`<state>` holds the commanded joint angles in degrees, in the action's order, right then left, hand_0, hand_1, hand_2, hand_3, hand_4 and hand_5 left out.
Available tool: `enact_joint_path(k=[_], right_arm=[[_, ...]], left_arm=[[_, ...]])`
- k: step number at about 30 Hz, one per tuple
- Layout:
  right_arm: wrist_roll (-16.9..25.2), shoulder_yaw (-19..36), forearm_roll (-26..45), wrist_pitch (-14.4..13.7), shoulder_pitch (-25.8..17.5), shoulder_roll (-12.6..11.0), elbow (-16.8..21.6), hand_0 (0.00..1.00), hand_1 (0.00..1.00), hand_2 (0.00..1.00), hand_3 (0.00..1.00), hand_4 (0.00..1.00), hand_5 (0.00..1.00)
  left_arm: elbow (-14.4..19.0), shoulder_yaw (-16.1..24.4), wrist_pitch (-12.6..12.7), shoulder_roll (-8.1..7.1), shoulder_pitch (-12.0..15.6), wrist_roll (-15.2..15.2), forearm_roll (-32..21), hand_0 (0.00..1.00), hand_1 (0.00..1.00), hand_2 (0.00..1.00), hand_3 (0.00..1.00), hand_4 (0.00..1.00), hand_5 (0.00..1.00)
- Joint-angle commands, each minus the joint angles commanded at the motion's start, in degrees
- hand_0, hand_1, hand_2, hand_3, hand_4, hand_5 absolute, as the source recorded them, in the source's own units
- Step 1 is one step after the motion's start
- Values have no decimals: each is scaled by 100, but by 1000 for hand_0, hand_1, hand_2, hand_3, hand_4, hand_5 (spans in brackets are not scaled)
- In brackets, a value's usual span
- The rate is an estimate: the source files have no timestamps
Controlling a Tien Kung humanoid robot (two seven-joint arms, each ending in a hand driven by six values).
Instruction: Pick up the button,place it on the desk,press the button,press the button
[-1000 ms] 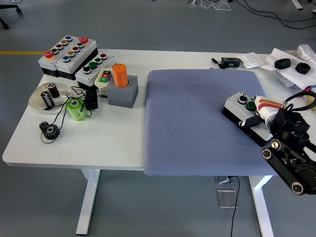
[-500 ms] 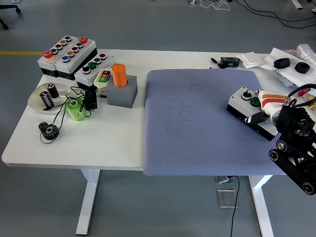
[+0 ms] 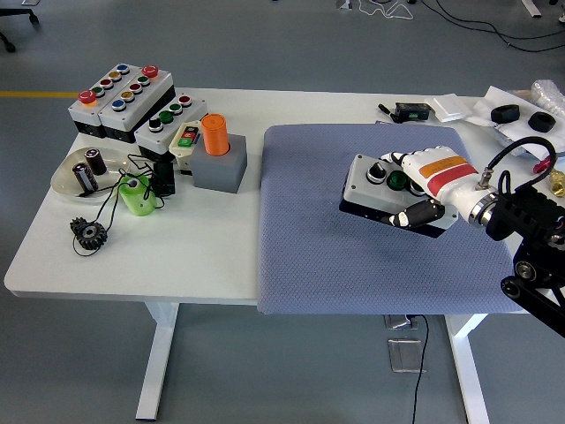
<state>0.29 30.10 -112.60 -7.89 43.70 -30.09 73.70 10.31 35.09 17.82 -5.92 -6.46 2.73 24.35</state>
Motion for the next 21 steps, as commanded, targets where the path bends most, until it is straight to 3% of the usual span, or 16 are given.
enact_joint_path(k=[5,11,19,20,21], right_arm=[[667,-618,-38,49,324,-46,-161,21,2,108,186,658,32],[679,-903,-83,113,442,86,-363,32,2,124,232,655,33],[638,-616,-110,93,322,295,-865,46,2,144,257,648,33],[578,-610,-153,130,322,299,-891,78,2,193,332,637,41],[557,-599,-173,139,321,302,-909,78,2,193,332,637,41]], left_arm=[[0,10,3,2,10,3,16,647,700,698,498,310,998],[0,-45,1,-1,18,-1,-31,646,699,698,498,310,998],[0,-123,-5,4,13,-21,-132,646,699,698,497,310,998],[0,-128,-4,5,10,-22,-138,646,700,698,497,310,998],[0,-135,-2,5,7,-25,-151,646,700,698,497,310,998]])
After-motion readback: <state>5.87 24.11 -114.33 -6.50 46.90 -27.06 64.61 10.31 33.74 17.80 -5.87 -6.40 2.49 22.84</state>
